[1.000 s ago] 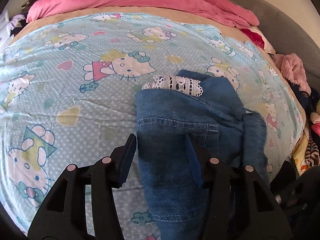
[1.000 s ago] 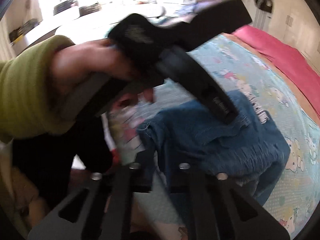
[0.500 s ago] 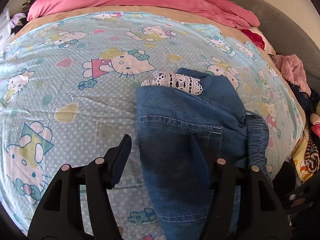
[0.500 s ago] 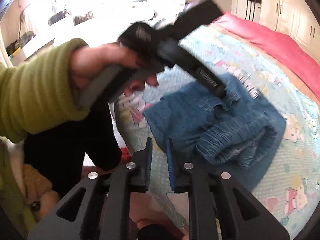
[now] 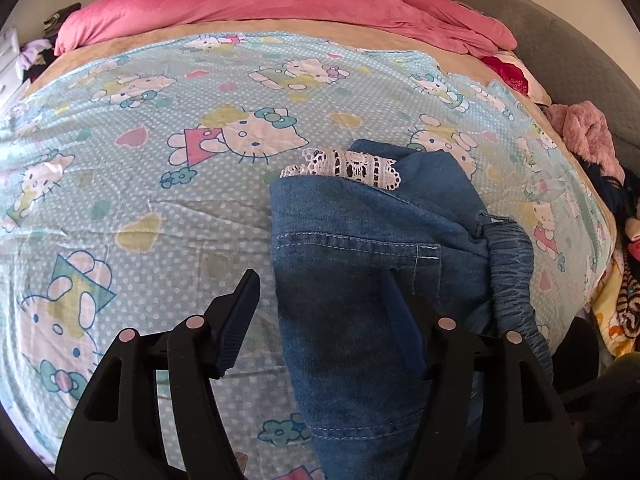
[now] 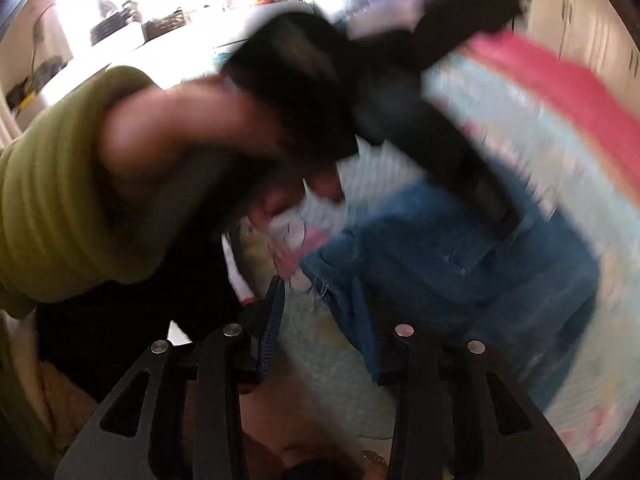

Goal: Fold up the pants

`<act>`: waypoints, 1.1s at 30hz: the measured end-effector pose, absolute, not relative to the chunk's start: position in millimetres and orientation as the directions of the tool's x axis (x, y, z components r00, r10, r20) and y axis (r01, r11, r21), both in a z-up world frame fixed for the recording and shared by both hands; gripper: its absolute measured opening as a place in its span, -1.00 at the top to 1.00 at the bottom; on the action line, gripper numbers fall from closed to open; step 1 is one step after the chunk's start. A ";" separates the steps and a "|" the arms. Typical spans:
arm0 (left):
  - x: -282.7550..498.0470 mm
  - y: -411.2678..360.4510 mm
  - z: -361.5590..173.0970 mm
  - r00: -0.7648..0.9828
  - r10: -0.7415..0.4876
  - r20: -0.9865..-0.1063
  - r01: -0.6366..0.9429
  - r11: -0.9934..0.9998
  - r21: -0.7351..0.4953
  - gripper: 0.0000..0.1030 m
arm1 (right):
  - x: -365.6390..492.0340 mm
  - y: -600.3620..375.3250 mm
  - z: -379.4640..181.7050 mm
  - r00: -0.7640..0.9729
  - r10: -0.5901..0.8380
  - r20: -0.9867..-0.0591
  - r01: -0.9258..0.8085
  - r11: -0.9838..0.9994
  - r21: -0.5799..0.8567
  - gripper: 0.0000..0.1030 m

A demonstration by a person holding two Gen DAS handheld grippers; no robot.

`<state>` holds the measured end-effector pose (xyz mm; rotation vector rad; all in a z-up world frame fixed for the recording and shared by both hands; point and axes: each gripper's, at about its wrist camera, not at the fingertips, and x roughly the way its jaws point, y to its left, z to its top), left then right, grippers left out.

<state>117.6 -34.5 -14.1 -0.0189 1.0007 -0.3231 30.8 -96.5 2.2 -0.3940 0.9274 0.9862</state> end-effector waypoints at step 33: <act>73.6 -26.4 39.4 0.657 -0.292 -0.695 0.228 0.956 -0.186 -0.81 | 52.6 -262.6 72.6 0.669 0.389 -0.634 -0.378 0.912 0.161 -0.78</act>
